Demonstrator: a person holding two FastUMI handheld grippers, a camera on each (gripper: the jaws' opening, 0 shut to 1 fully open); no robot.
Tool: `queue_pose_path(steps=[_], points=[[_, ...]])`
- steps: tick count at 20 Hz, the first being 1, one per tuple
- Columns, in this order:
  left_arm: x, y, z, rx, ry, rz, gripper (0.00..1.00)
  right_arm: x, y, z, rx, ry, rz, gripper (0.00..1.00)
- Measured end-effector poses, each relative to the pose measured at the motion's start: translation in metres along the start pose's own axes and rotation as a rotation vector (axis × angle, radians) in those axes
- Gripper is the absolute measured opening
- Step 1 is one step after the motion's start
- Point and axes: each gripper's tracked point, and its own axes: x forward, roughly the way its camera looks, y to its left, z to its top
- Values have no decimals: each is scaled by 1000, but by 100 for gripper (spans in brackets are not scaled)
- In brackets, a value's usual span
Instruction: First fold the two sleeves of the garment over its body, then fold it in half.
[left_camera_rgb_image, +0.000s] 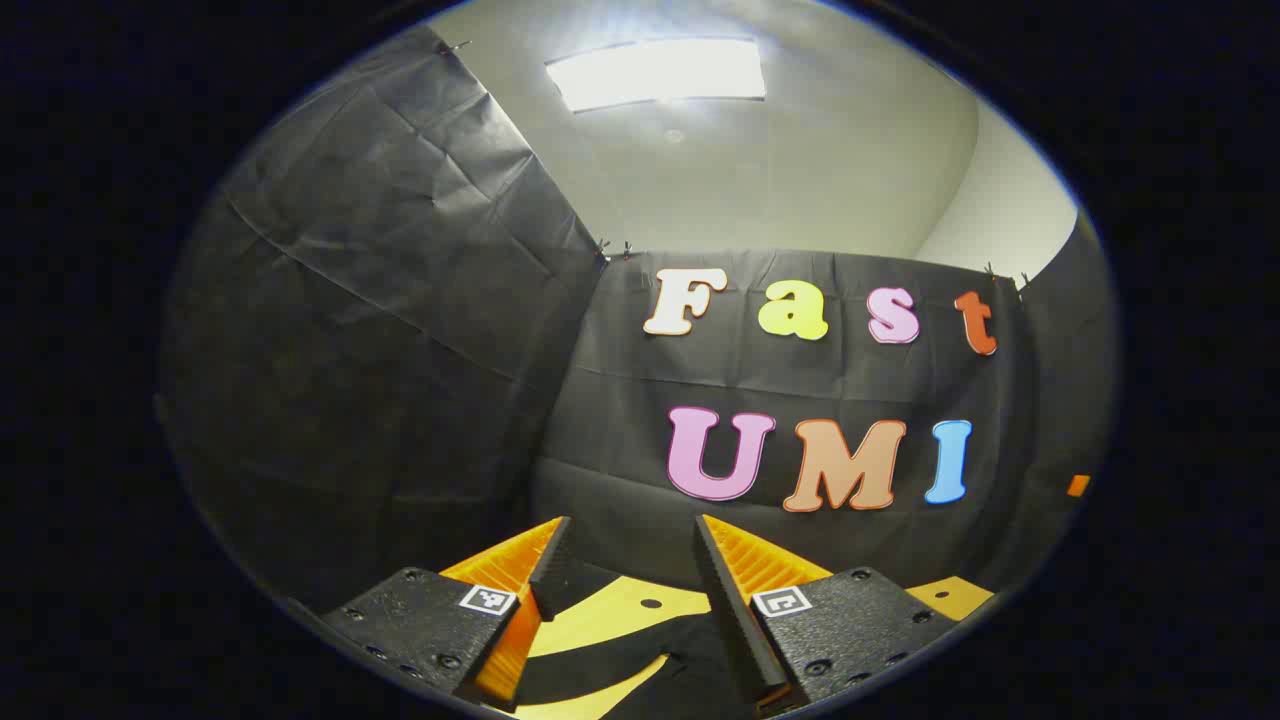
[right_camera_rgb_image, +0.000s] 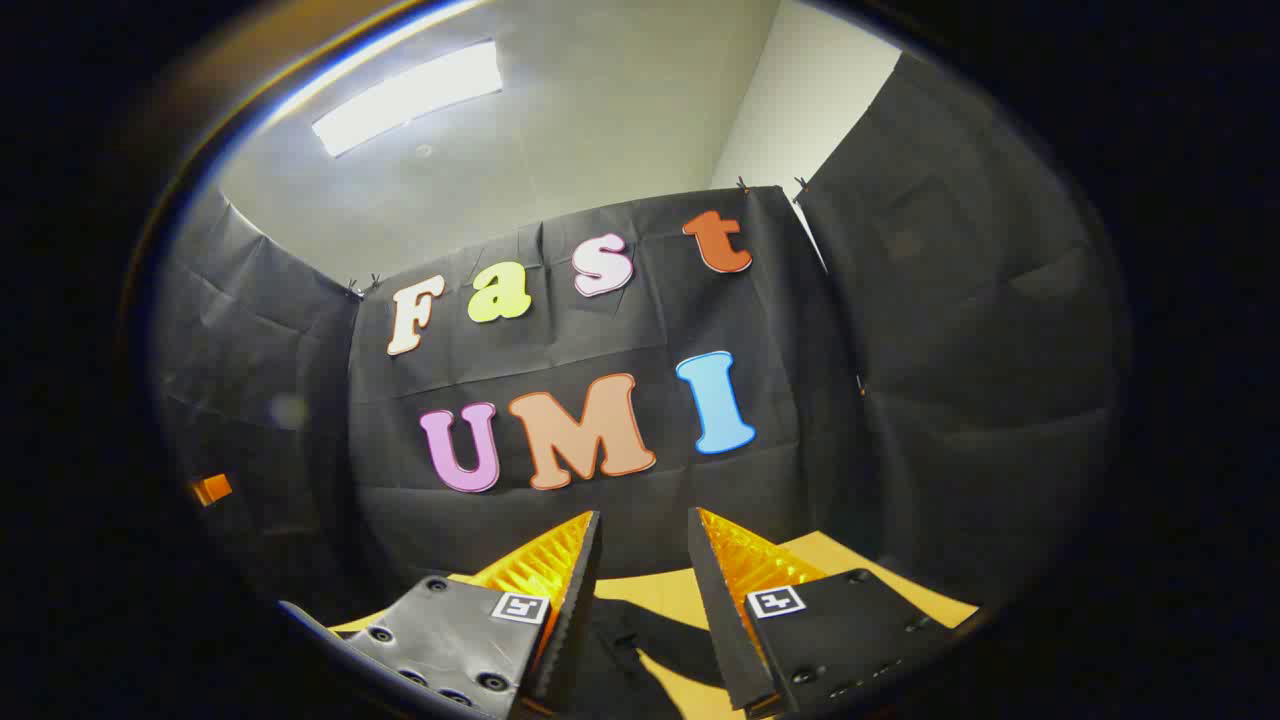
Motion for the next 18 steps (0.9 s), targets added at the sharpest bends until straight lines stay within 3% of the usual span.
queue_pose_path(steps=[2, 4, 9, 10, 12, 13, 18], points=[[19, -23, -6, 1, 15, 13, 69, 22, -4, 2, -35, -3, 12, 59], [33, -55, -10, 4, 11, -22, 77, 49, 4, -3, -56, 1, 62, 60], [52, -89, -21, 51, 15, -77, 78, 76, 18, -20, -156, 51, 118, 59], [57, -91, -19, 62, 4, -81, 78, 78, 22, -18, -165, 52, 123, 54], [65, -98, -15, 83, -17, -116, 78, 81, 27, -15, -165, 44, 119, 54], [65, -105, -20, 91, -6, -140, 85, 81, 32, -15, -157, 37, 119, 54], [68, -100, -27, 115, 34, -178, 90, 75, 45, -10, -163, -22, 89, 54]])
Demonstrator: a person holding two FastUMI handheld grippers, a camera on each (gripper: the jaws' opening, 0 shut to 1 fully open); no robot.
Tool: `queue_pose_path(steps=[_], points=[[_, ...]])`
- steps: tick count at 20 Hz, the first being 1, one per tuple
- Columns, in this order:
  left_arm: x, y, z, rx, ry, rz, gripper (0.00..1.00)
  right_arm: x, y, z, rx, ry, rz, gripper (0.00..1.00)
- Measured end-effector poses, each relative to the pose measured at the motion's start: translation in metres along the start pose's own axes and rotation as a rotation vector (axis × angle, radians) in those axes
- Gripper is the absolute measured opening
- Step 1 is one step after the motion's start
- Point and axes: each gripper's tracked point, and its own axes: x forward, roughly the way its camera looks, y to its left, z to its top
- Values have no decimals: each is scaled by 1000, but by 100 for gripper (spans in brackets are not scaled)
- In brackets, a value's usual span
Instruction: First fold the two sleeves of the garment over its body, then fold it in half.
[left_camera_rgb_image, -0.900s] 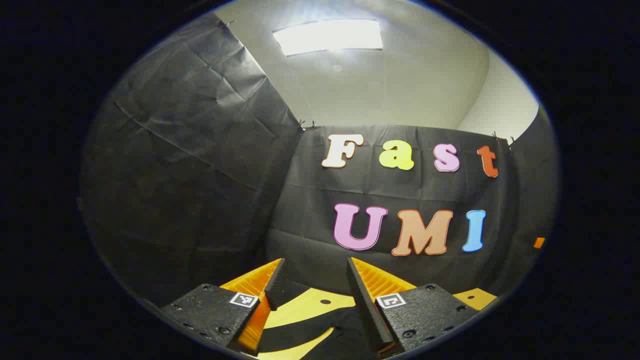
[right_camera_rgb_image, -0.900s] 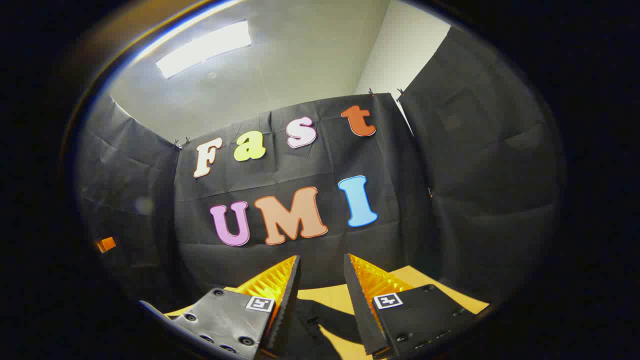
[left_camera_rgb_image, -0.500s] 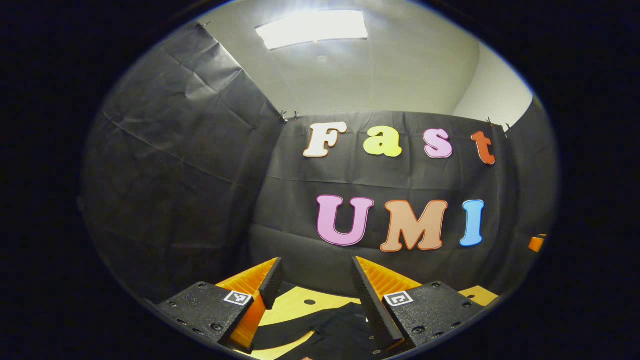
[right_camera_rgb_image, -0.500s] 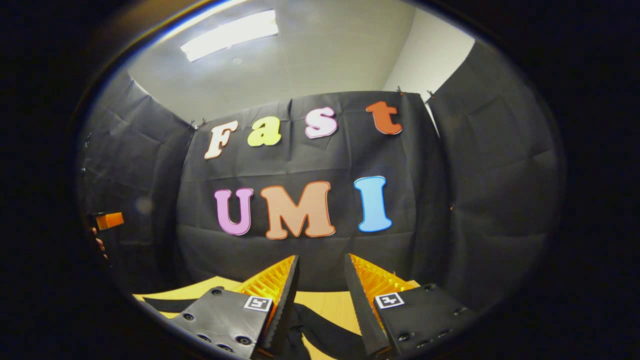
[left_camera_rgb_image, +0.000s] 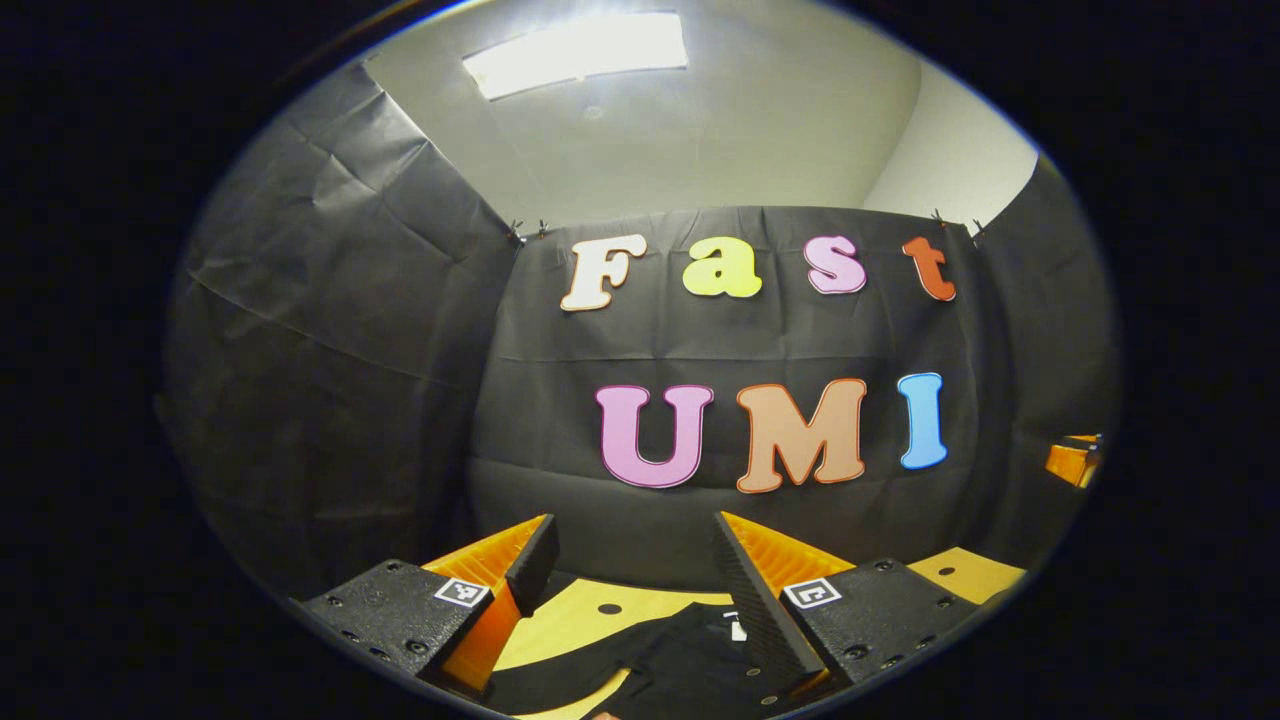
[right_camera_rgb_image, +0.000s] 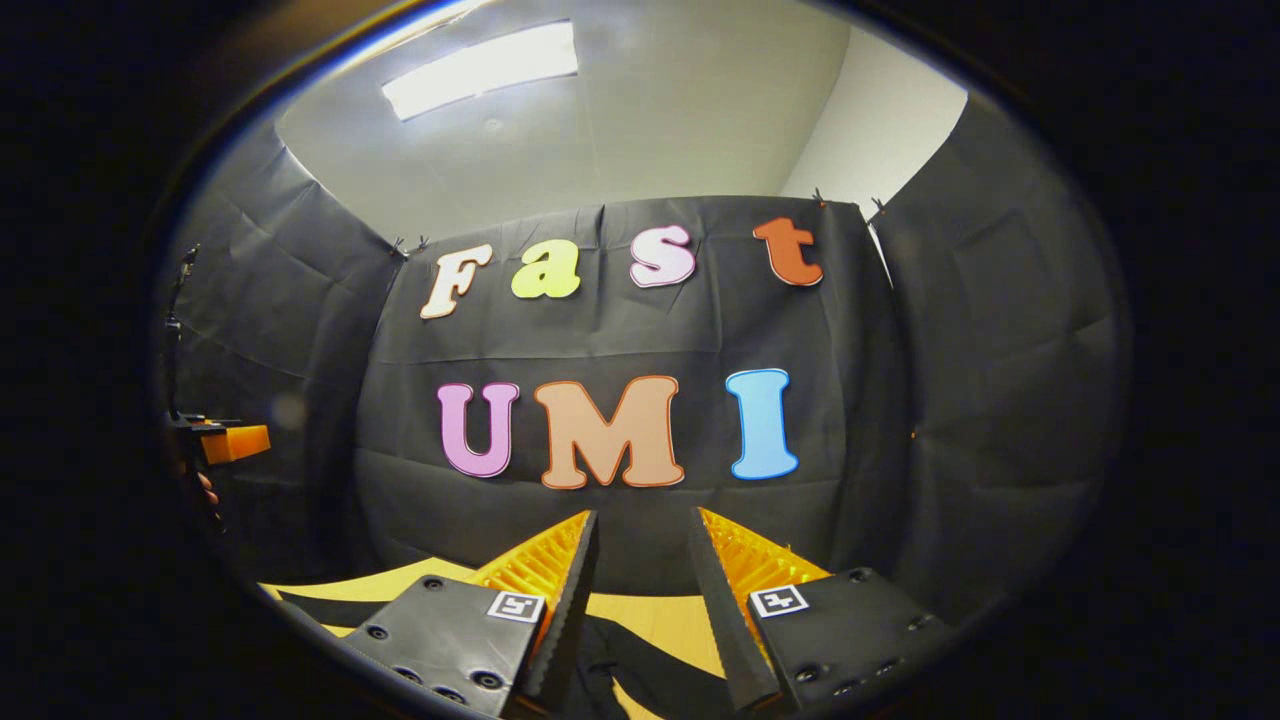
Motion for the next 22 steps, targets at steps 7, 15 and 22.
queue_pose_path(steps=[7, 15, 22], points=[[-9, 15, -4, -5, 11, -6, 87, -15, 20, -10, 20, 54, 4, 58], [-17, 39, -9, -61, -13, 36, 75, -22, 19, 0, 36, 55, -26, 58], [-14, 76, -28, -36, 24, 97, 73, -20, 8, -15, 33, 88, -105, 57]])
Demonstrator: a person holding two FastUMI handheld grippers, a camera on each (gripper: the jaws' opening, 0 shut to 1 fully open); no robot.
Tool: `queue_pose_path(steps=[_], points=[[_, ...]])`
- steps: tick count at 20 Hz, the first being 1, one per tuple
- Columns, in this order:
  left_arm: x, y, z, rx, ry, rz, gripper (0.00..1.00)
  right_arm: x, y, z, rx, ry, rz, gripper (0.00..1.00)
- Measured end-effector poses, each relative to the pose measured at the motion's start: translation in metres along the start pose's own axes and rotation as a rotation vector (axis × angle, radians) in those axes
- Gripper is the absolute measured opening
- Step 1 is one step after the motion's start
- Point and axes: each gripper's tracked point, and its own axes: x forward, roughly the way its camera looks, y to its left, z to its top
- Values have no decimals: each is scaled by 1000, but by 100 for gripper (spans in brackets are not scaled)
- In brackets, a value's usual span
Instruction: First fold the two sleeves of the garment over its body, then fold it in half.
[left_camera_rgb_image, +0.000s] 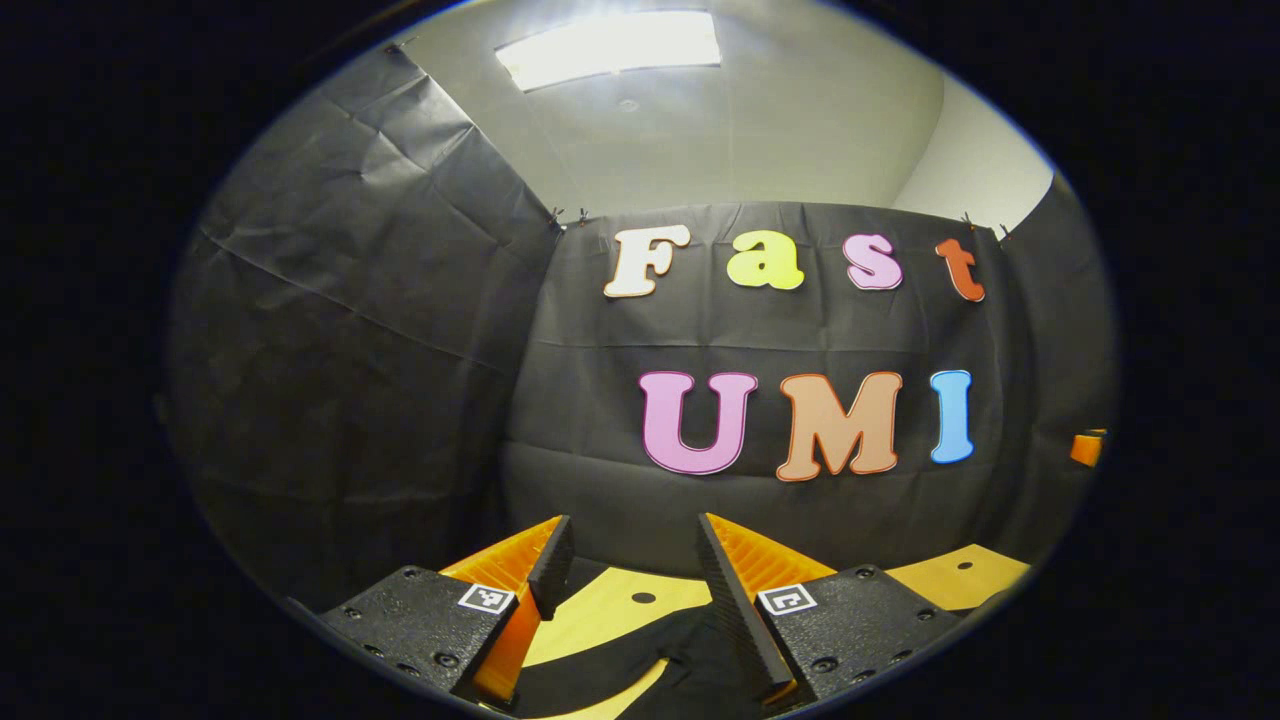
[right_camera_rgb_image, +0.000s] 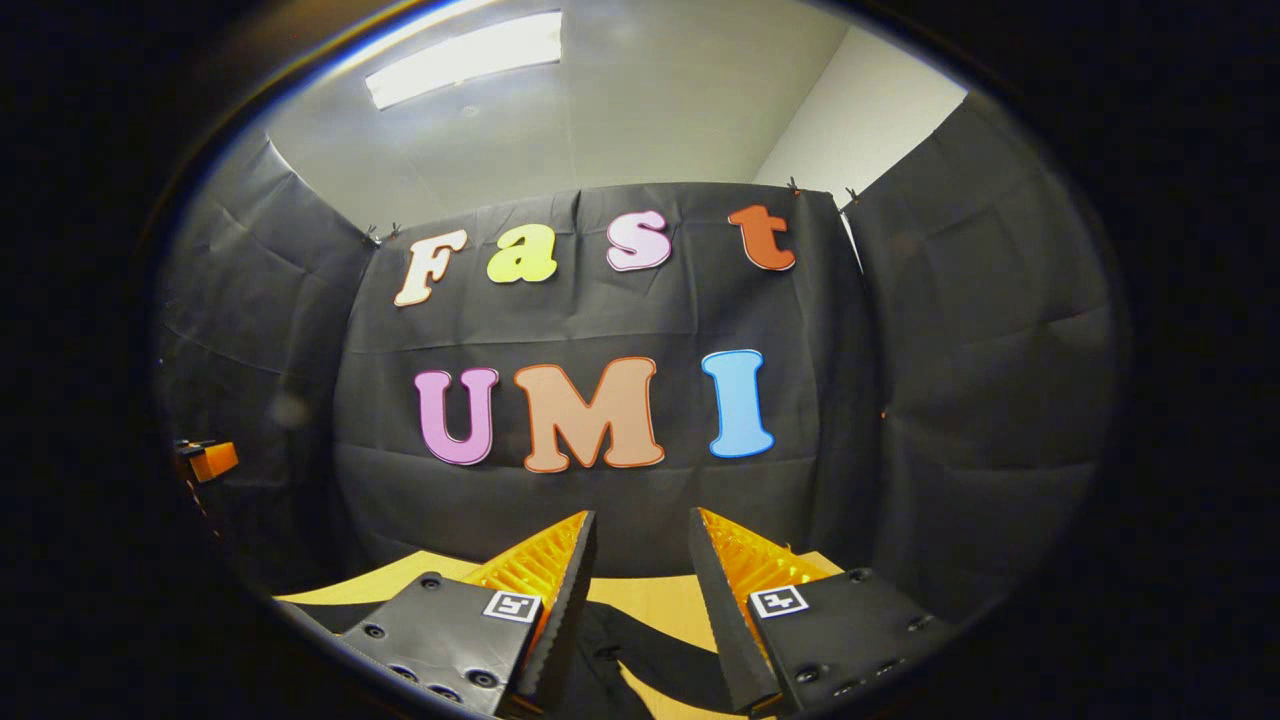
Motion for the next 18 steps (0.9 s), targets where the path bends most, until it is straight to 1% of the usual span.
queue_pose_path(steps=[1, 3, 4, 5, 6, 8, 9, 10, 11, 13, 14, 15, 16, 17, 18], points=[[2, 2, -2, 5, 0, 3, 70, 1, -3, -4, 0, 9, -12, 57], [10, 2, -3, 18, 1, 7, 70, 6, -10, -17, 13, 43, -38, 57], [15, 1, -4, 24, 2, 12, 73, 7, -14, -23, 22, 61, -50, 57], [19, 1, -8, 31, 7, 17, 73, 10, -21, -32, 30, 83, -64, 61], [21, 1, -13, 35, 15, 22, 70, 13, -28, -40, 33, 100, -79, 58], [26, 0, -19, 40, 33, 30, 70, 20, -46, -64, 34, 149, -114, 57], [29, -2, -22, 43, 43, 32, 70, 24, -57, -82, 34, 190, -135, 61], [31, -4, -24, 46, 49, 32, 70, 25, -68, -106, 39, 253, -152, 61], [34, -4, -24, 52, 53, 33, 73, 25, -79, -127, 49, 310, -165, 61], [38, -3, -27, 72, 60, 42, 73, 27, -101, -167, 66, 404, -194, 62], [39, -2, -27, 82, 62, 48, 76, 24, -114, -193, 74, 467, -214, 63], [41, -3, -28, 88, 63, 51, 76, 23, -121, -210, 79, 506, -221, 60], [44, -3, -28, 92, 65, 55, 73, 21, -129, -231, 84, 559, -232, 65], [46, -5, -31, 96, 70, 58, 73, 17, -136, -255, 93, 616, -241, 63], [48, -7, -32, 101, 75, 59, 73, 14, -143, -275, 97, 658, -253, 65]])
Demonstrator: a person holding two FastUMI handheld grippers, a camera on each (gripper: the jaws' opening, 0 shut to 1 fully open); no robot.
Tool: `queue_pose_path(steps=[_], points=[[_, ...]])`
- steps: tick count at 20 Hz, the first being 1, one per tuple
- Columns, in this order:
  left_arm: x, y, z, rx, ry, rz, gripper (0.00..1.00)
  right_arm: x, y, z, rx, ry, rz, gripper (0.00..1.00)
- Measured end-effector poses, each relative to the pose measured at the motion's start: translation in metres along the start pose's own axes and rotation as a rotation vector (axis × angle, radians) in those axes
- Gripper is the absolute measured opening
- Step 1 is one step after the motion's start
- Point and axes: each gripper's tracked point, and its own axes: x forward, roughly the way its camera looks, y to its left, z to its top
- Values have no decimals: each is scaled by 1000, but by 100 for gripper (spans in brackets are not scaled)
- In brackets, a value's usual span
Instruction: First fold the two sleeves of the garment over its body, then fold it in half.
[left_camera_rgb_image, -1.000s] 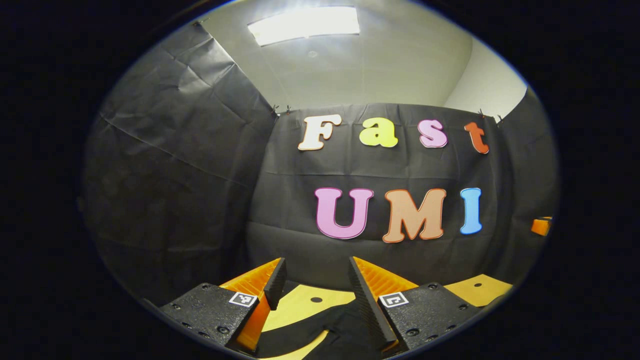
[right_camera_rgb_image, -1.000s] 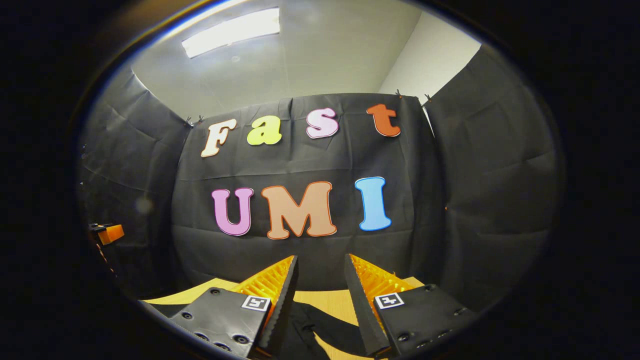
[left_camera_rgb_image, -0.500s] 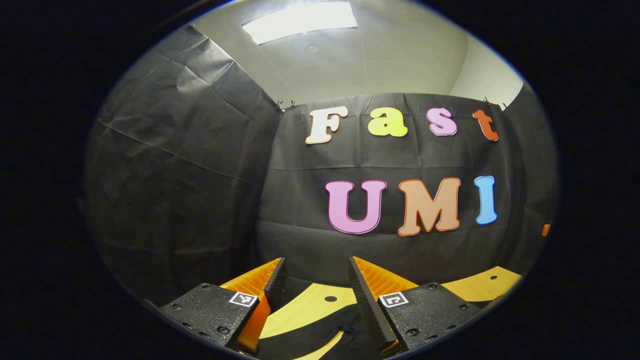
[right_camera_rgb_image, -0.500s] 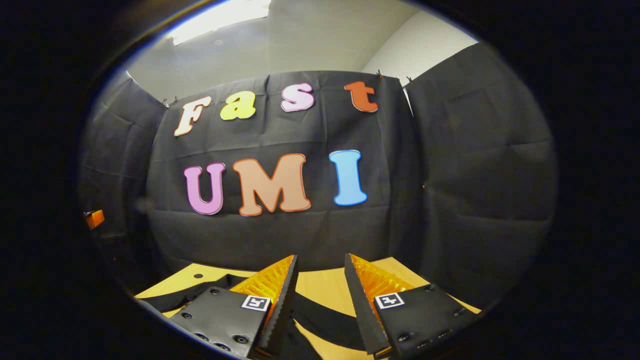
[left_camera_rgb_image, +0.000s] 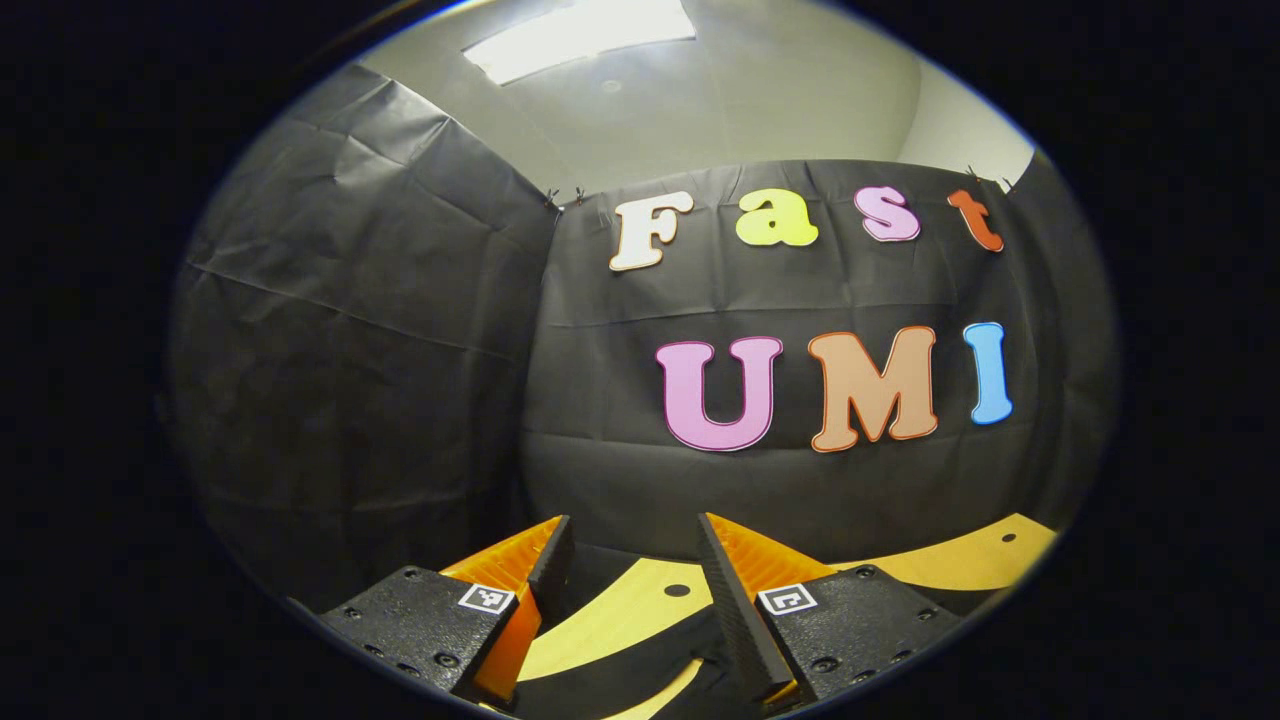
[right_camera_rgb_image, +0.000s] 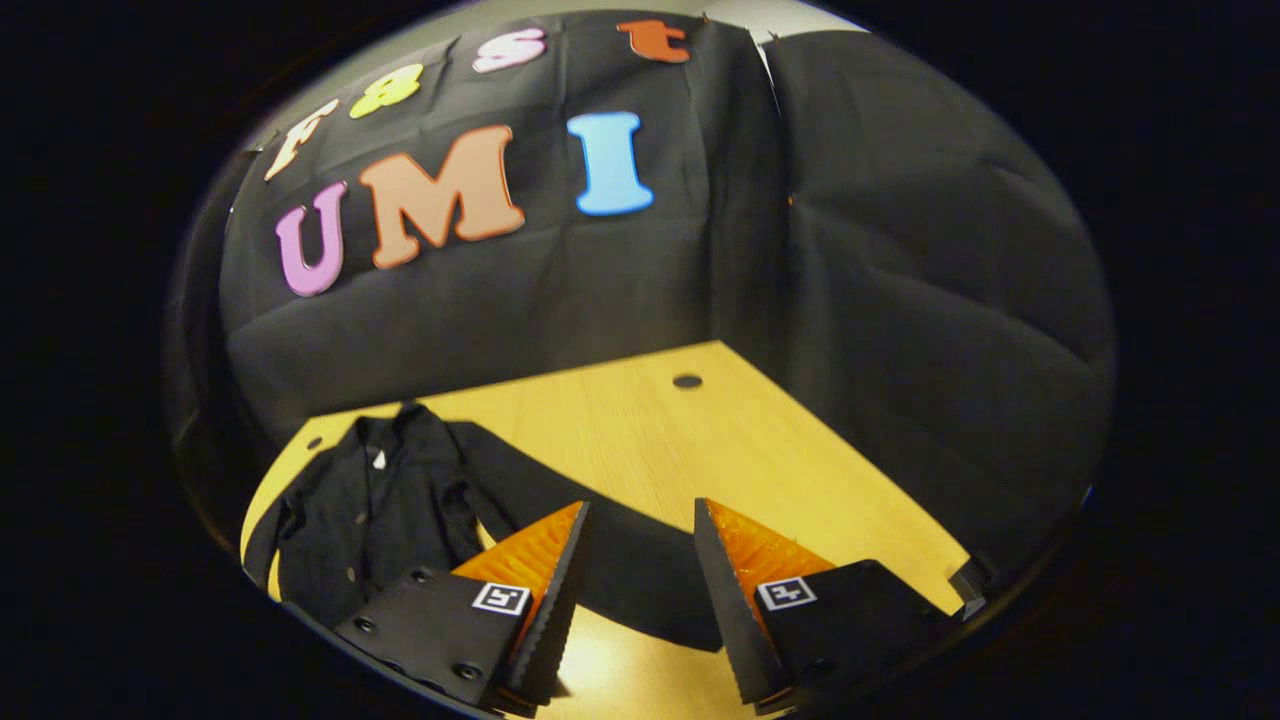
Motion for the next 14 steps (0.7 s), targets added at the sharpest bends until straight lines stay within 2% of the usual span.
queue_pose_path(steps=[1, 2, 3, 4, 5, 6, 8, 9, 10, 11, 12, 13, 14], points=[[-1, -4, -1, 1, 3, -4, 73, 8, -9, -17, 1, 46, -17, 69], [0, -8, -1, 0, 6, -10, 73, 17, -20, -32, -1, 82, -35, 67], [-1, -12, -2, 0, 9, -17, 71, 29, -30, -47, -7, 122, -54, 70], [0, -14, -4, 1, 15, -22, 73, 40, -39, -62, -13, 172, -67, 67], [0, -15, -5, 5, 18, -20, 75, 48, -46, -71, -20, 198, -76, 67], [1, -15, -4, 9, 19, -15, 73, 58, -52, -75, -27, 214, -91, 71], [0, -15, -4, 13, 23, -11, 71, 70, -62, -91, -25, 274, -93, 70], [0, -16, -6, 20, 27, -10, 73, 68, -63, -96, -39, 301, -90, 71], [-1, -16, -5, 28, 29, -7, 73, 72, -62, -88, -27, 261, -91, 73], [-3, -14, -5, 33, 28, -2, 70, 70, -62, -91, -35, 279, -85, 75], [-3, -14, -4, 32, 27, -1, 71, 69, -64, -93, -45, 276, -79, 71], [-3, -16, -5, 27, 32, -3, 73, 73, -67, -93, -53, 270, -74, 72], [-4, -17, -7, 22, 38, -6, 71, 72, -66, -92, -61, 272, -63, 71]])
